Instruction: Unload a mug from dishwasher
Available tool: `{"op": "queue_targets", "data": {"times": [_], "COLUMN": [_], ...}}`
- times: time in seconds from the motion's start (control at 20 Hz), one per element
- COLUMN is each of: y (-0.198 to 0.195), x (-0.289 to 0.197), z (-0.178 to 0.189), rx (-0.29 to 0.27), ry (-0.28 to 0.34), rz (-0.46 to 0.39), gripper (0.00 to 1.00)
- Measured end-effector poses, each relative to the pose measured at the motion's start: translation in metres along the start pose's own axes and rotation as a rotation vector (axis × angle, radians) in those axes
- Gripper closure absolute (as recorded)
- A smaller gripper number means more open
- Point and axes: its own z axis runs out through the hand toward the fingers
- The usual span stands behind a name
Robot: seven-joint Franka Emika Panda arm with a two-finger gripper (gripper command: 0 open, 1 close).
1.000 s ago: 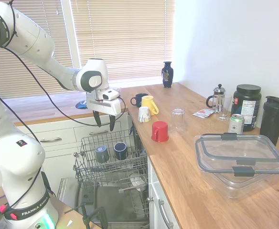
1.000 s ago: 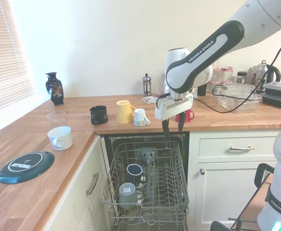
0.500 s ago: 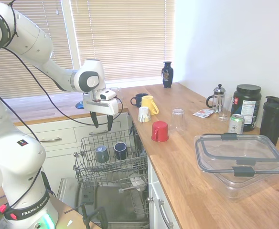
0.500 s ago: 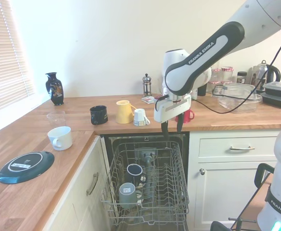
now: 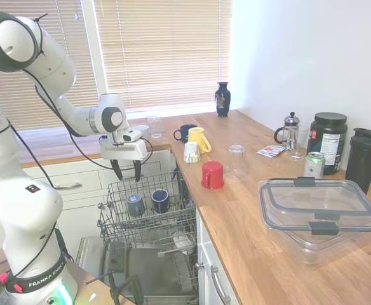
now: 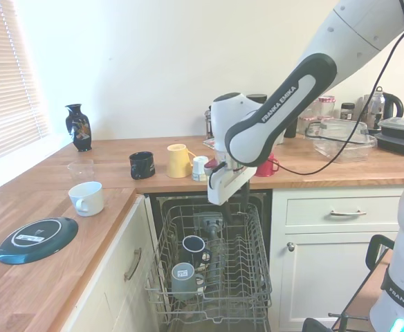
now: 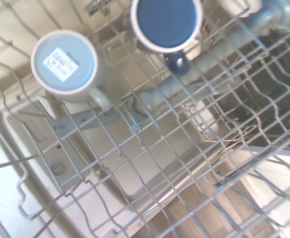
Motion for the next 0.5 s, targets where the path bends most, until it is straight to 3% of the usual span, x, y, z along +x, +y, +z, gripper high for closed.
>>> {"op": "queue_targets", "data": {"times": [0.5], "y": [-0.056], "x": [-0.02], "z": [0.063], "rx": [-0.07], "ry": [0.022], "rz": [-0.117], "gripper": [0.0]}}
